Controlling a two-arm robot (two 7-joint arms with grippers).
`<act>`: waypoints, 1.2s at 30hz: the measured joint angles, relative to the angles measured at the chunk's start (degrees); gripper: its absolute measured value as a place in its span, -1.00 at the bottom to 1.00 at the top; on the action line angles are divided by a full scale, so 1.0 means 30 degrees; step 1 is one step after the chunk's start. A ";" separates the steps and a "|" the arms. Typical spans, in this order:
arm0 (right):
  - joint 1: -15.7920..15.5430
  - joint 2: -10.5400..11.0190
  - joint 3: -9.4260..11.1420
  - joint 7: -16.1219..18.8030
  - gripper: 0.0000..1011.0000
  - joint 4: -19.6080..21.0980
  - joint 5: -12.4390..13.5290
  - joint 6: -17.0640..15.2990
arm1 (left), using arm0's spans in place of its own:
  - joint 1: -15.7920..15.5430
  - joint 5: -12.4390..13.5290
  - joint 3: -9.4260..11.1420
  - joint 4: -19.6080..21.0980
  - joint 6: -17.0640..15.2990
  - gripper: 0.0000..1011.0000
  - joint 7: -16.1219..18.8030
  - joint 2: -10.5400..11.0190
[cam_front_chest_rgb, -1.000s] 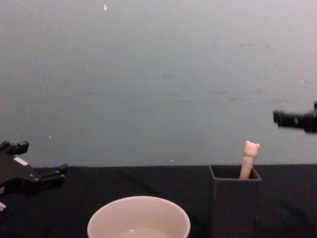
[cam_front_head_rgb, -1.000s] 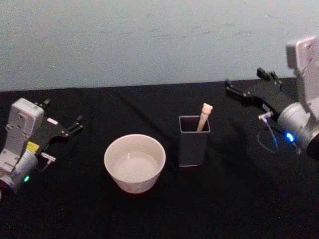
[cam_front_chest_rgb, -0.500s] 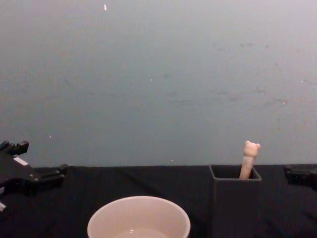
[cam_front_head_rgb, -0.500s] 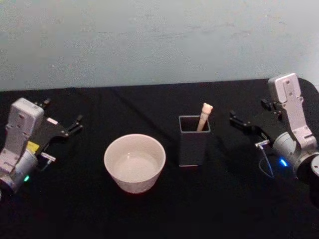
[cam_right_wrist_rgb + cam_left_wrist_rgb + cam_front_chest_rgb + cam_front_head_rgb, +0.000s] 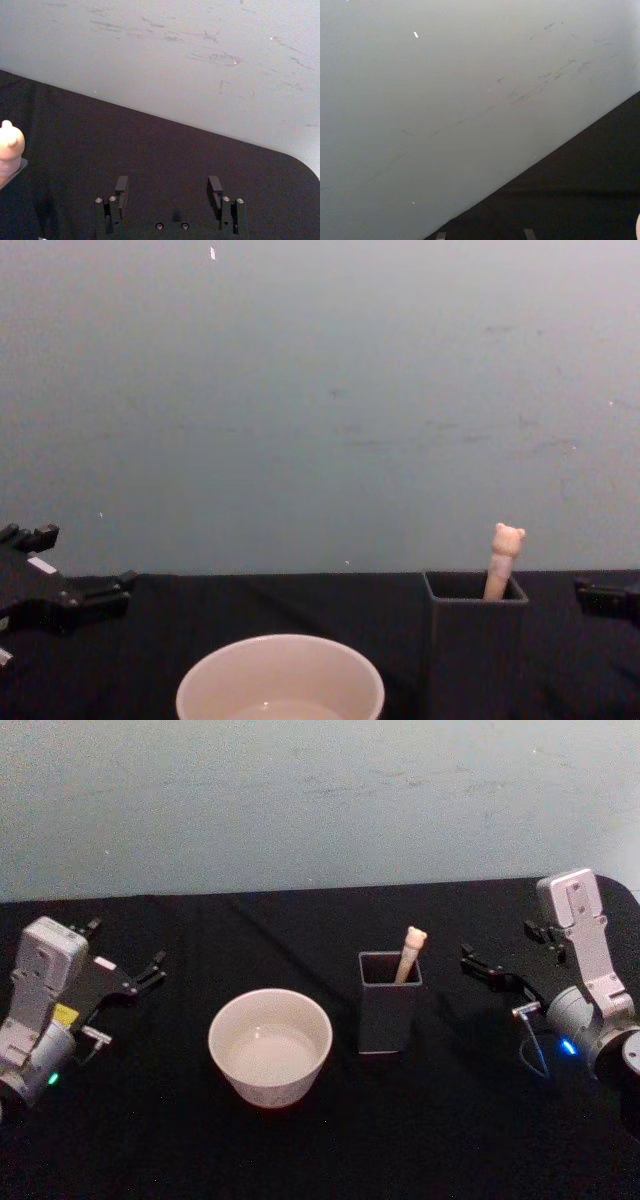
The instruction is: Pick up the stirring spoon with one hand, stir inside the cup, then place it back in its original position.
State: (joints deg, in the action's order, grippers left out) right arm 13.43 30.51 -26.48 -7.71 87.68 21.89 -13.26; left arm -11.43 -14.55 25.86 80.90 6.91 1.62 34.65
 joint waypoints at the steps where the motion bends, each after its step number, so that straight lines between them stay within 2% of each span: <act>1: 0.0002 0.0006 -0.0004 0.0002 0.98 0.0007 0.0007 0.0001 | 0.0000 0.0000 0.0000 0.0000 0.0000 0.98 0.0001 0.0000; 36: 0.0004 0.0046 -0.0027 0.0015 0.98 0.0061 0.0053 0.0001 | 0.0001 0.0000 0.0000 0.0000 0.0000 0.98 -0.0001 0.0000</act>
State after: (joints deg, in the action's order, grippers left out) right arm 13.44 30.65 -26.56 -7.67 87.86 22.05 -13.26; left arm -11.43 -14.55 25.86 80.90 6.91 1.62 34.65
